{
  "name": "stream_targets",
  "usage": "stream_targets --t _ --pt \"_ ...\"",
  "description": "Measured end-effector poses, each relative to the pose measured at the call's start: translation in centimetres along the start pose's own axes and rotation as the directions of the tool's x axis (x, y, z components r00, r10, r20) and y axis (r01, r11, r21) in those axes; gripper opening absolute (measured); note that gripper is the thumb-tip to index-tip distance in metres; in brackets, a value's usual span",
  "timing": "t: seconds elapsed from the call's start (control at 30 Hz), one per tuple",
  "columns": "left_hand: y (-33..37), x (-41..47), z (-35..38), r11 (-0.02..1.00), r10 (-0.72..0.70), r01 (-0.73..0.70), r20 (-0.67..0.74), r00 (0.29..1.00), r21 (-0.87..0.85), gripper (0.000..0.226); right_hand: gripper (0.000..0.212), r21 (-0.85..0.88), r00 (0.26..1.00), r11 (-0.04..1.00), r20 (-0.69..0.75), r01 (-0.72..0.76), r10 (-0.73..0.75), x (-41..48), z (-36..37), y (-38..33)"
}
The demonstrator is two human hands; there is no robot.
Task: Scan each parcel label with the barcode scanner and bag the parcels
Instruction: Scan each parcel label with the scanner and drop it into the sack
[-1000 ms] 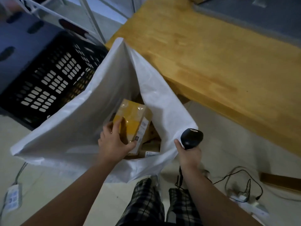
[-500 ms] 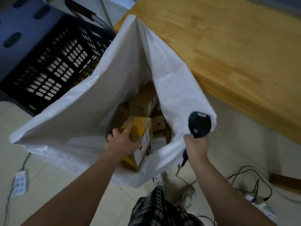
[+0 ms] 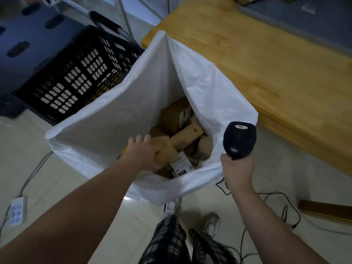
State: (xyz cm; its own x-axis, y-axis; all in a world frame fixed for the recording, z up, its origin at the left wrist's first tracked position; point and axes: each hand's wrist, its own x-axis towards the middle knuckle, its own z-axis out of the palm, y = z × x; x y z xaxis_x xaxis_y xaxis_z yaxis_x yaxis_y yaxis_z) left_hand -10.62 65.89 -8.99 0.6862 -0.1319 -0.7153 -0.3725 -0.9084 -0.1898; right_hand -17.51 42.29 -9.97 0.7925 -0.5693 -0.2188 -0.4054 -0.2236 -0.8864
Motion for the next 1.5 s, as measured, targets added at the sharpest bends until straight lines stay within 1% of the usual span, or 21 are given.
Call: stream_targets --t 0.03,0.07,0.1,0.17,0.2,0.27,0.37,0.43,0.5,0.57,0.6,0.63,0.7,0.8,0.93,1.03,1.1,1.2,1.3,1.4,1.5 --pt "-0.1 0.1 0.3 0.986 0.112 -0.107 -0.032 0.993 0.127 0.071 0.054 -0.022 1.000 1.000 0.001 0.013 -0.013 -0.4 0.3 0.2" --pt "-0.5 0.4 0.7 0.959 0.216 -0.212 -0.001 0.976 0.185 0.070 0.054 -0.044 1.000 0.999 0.003 0.021 -0.021 -0.7 0.7 0.5" --pt "-1.0 0.9 1.3 0.941 0.282 -0.290 0.073 0.957 0.177 0.071 0.052 -0.063 1.000 0.998 0.003 0.019 -0.019 -1.1 1.2 1.0" --pt "-1.4 2.0 2.3 0.939 0.285 -0.322 0.252 0.925 0.121 0.074 0.044 -0.088 1.000 0.996 -0.013 0.013 -0.014 -1.7 2.0 1.6" --pt "-1.3 2.8 2.9 0.939 0.273 -0.321 0.298 0.915 0.123 0.073 0.037 -0.101 1.000 0.995 -0.017 0.001 -0.003 -1.8 2.4 2.1" --pt "-1.2 4.6 3.7 0.941 0.251 -0.309 0.321 0.913 0.142 0.065 0.028 -0.125 0.998 0.990 -0.011 -0.057 0.057 -2.1 3.8 2.9" --pt "-1.3 6.2 4.4 0.952 0.183 -0.249 0.326 0.928 0.175 0.057 0.036 -0.097 0.991 0.986 -0.005 -0.137 0.137 -3.3 5.4 3.4" --pt "-1.8 6.5 4.5 0.942 0.170 -0.235 0.265 0.949 0.238 0.052 0.034 -0.114 0.988 0.984 0.049 -0.139 0.145 -4.0 5.7 3.5" --pt "-2.2 6.5 4.4 0.938 0.194 -0.220 0.119 0.974 0.269 0.045 0.027 -0.241 0.981 0.966 0.141 -0.097 0.134 -4.0 5.8 3.6" --pt "-2.5 6.2 3.9 0.954 0.212 -0.199 -0.035 0.977 0.225 0.041 0.019 -0.439 0.967 0.898 0.215 -0.030 0.137 -3.4 5.5 4.1" --pt "-2.5 6.0 3.4 0.966 0.203 -0.180 -0.110 0.973 0.185 0.040 0.017 -0.501 0.966 0.866 0.218 -0.012 0.139 -2.9 5.2 4.2" --pt "-2.5 5.7 2.8 0.976 0.188 -0.164 -0.177 0.966 0.143 0.039 0.016 -0.519 0.970 0.855 0.203 -0.009 0.133 -2.4 4.9 3.9" --pt "-2.1 5.1 1.4 0.987 0.163 -0.158 -0.263 0.951 0.040 0.035 0.016 -0.507 0.984 0.862 0.155 0.001 0.090 -1.4 4.2 3.1" --pt "-0.9 4.3 -1.5 0.974 0.185 -0.221 -0.367 0.912 -0.058 0.032 0.022 -0.483 0.992 0.875 0.119 0.035 0.027 -0.2 3.2 0.9" --pt "1.4 3.3 -6.2 0.947 0.231 -0.311 -0.500 0.835 -0.081 0.037 0.019 -0.394 0.996 0.917 0.083 0.056 -0.025 1.4 1.5 -2.3" --pt "3.2 2.8 -9.6 0.932 0.281 -0.363 -0.600 0.749 -0.017 0.038 0.019 -0.338 0.998 0.940 0.063 0.049 -0.029 2.9 -0.6 -4.6" --pt "4.7 2.5 -11.8 0.926 0.314 -0.376 -0.627 0.713 0.036 0.039 0.020 -0.303 0.999 0.951 0.031 0.052 -0.045 4.1 -2.6 -5.8" --pt "7.8 2.3 -15.0 0.915 0.362 -0.392 -0.624 0.693 0.096 0.041 0.024 -0.286 0.997 0.957 -0.035 0.049 -0.062 6.2 -6.3 -6.5" --pt "11.6 2.5 -18.1 0.904 0.381 -0.414 -0.639 0.669 0.106 0.036 0.040 -0.278 0.995 0.960 -0.091 0.011 -0.038 8.9 -10.4 -6.2" --pt "16.2 2.8 -21.4 0.890 0.413 -0.437 -0.636 0.651 0.130 0.040 0.034 -0.240 0.992 0.970 -0.123 -0.041 0.012 11.9 -14.7 -5.6" --pt "21.2 3.5 -24.7 0.885 0.426 -0.445 -0.632 0.647 0.140 0.043 0.031 -0.241 0.988 0.969 -0.153 -0.049 0.012 14.9 -19.2 -5.4"
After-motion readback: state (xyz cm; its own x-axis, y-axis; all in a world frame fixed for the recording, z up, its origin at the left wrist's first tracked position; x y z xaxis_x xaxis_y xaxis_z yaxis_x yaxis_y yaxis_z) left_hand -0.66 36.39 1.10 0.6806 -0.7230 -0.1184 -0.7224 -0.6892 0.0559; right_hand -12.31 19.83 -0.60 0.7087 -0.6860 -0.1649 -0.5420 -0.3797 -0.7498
